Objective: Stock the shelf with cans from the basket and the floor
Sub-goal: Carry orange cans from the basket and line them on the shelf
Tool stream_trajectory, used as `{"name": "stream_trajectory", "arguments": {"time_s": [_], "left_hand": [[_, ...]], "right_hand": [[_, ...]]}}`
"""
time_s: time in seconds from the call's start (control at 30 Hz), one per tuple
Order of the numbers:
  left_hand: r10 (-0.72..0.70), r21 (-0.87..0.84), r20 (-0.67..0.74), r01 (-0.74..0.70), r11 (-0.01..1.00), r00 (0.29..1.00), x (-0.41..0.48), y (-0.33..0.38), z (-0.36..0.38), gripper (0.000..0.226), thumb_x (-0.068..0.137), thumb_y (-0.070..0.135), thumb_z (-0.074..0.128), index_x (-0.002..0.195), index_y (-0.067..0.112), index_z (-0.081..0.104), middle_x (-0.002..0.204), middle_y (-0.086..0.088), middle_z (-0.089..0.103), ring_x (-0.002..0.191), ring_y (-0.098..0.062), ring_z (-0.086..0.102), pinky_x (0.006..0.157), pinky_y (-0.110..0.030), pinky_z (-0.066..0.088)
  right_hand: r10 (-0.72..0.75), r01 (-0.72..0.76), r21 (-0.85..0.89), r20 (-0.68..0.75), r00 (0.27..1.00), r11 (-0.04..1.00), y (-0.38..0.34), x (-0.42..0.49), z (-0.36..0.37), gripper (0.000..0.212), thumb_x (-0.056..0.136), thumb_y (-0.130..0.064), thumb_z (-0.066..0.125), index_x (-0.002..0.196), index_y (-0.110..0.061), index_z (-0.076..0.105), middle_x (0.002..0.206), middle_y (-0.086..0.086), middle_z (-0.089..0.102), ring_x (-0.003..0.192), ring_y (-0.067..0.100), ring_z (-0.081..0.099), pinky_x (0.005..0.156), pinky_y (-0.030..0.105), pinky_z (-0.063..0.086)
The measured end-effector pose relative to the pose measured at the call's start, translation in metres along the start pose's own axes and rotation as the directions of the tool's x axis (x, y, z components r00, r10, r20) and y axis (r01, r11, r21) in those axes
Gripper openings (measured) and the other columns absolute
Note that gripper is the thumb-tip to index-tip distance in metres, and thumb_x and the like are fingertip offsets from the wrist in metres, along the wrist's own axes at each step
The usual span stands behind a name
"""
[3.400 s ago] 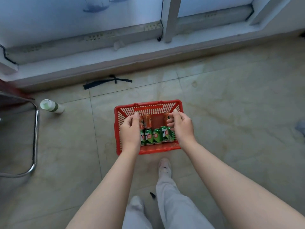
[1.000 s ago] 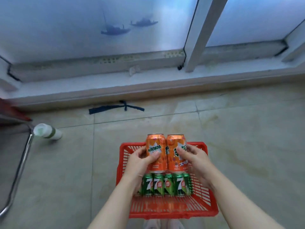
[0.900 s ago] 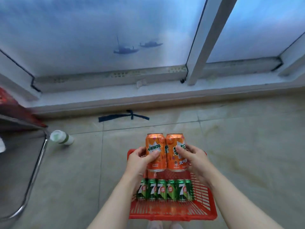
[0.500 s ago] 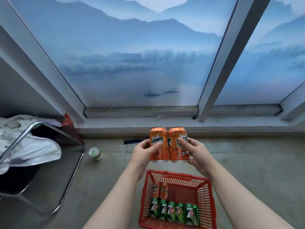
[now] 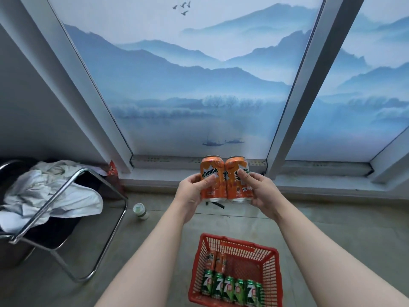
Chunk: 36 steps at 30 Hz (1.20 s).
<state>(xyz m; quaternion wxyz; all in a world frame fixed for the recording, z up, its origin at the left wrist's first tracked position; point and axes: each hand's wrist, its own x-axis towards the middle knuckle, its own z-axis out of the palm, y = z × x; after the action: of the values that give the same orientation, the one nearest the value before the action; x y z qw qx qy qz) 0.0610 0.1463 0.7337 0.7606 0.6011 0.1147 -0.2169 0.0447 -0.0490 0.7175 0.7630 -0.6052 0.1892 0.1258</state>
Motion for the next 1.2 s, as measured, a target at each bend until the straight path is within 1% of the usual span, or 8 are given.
{"name": "stream_trajectory", "arguments": {"time_s": [0.1,0.3,0.47,0.63,0.77,0.93,1.03,1.2], "left_hand": [[0.016,-0.034,-0.003,-0.016,0.999,1.0,-0.004,0.01,0.001,0.025,0.083,0.015,0.071,0.105,0.006,0.064,0.105,-0.013,0.072,0.093,-0.024,0.07,0.074,-0.034,0.057],[0.083,-0.065,-0.058,-0.087,0.994,0.995,-0.011,0.028,-0.015,0.047,0.073,0.023,0.076,0.114,0.004,0.063,0.106,-0.013,0.074,0.099,-0.028,0.07,0.082,-0.04,0.056],[0.125,-0.101,-0.154,-0.141,0.985,0.98,-0.026,0.044,-0.05,0.027,0.084,0.016,0.071,0.107,0.005,0.064,0.1,-0.012,0.075,0.093,-0.026,0.071,0.078,-0.038,0.056],[0.149,-0.123,-0.258,-0.185,0.975,0.955,-0.049,0.058,-0.112,0.058,0.074,0.024,0.08,0.123,0.002,0.058,0.113,-0.016,0.071,0.106,-0.032,0.068,0.098,-0.05,0.051],[0.183,-0.129,-0.351,-0.241,0.962,0.918,-0.072,0.065,-0.164,0.083,0.059,0.033,0.09,0.128,0.003,0.056,0.114,-0.014,0.072,0.106,-0.032,0.068,0.097,-0.052,0.051],[0.192,-0.138,-0.509,-0.3,0.944,0.839,-0.121,0.067,-0.232,0.045,0.078,0.021,0.077,0.118,0.005,0.062,0.11,-0.014,0.072,0.096,-0.025,0.07,0.076,-0.035,0.057],[0.196,-0.133,-0.584,-0.332,0.934,0.788,-0.148,0.066,-0.256,0.038,0.079,0.017,0.075,0.114,0.007,0.064,0.107,-0.012,0.073,0.095,-0.025,0.069,0.082,-0.037,0.055],[0.163,-0.142,-0.756,-0.401,0.905,0.634,-0.21,0.055,-0.296,0.035,0.077,0.016,0.078,0.108,0.007,0.065,0.106,-0.013,0.073,0.095,-0.026,0.069,0.081,-0.037,0.055]], "right_hand": [[-0.018,0.019,-0.018,0.025,1.0,1.0,-0.016,-0.003,0.005,0.045,0.083,-0.038,0.071,0.116,-0.008,0.065,0.11,0.013,0.073,0.099,0.026,0.071,0.072,0.034,0.058],[-0.008,0.012,-0.038,0.107,0.994,0.999,-0.038,-0.001,0.027,0.055,0.078,-0.041,0.075,0.119,-0.01,0.058,0.113,0.012,0.071,0.102,0.028,0.07,0.08,0.043,0.059],[-0.032,0.058,-0.119,0.21,0.977,0.991,-0.045,0.007,0.071,0.103,0.048,-0.063,0.087,0.131,-0.013,0.052,0.123,0.011,0.066,0.113,0.03,0.064,0.097,0.053,0.052],[-0.019,0.066,-0.135,0.325,0.946,0.989,-0.041,0.009,0.139,0.082,0.064,-0.051,0.078,0.13,-0.012,0.05,0.123,0.012,0.064,0.111,0.03,0.063,0.085,0.044,0.055],[-0.007,0.067,-0.13,0.41,0.912,0.989,-0.031,0.012,0.196,0.076,0.069,-0.048,0.075,0.131,-0.012,0.049,0.123,0.012,0.064,0.11,0.029,0.064,0.083,0.041,0.054],[0.06,0.036,-0.157,0.567,0.822,0.987,-0.011,-0.002,0.284,0.042,0.09,-0.033,0.065,0.123,-0.011,0.051,0.113,0.011,0.066,0.094,0.023,0.068,0.06,0.029,0.058],[0.07,0.055,-0.174,0.637,0.767,0.983,0.002,-0.009,0.32,0.056,0.082,-0.036,0.068,0.126,-0.006,0.052,0.116,0.016,0.067,0.099,0.028,0.07,0.069,0.034,0.059],[0.141,0.044,-0.213,0.774,0.617,0.976,0.031,-0.033,0.387,0.048,0.081,-0.036,0.069,0.116,-0.006,0.059,0.102,0.014,0.073,0.085,0.025,0.073,0.068,0.036,0.061]]}}
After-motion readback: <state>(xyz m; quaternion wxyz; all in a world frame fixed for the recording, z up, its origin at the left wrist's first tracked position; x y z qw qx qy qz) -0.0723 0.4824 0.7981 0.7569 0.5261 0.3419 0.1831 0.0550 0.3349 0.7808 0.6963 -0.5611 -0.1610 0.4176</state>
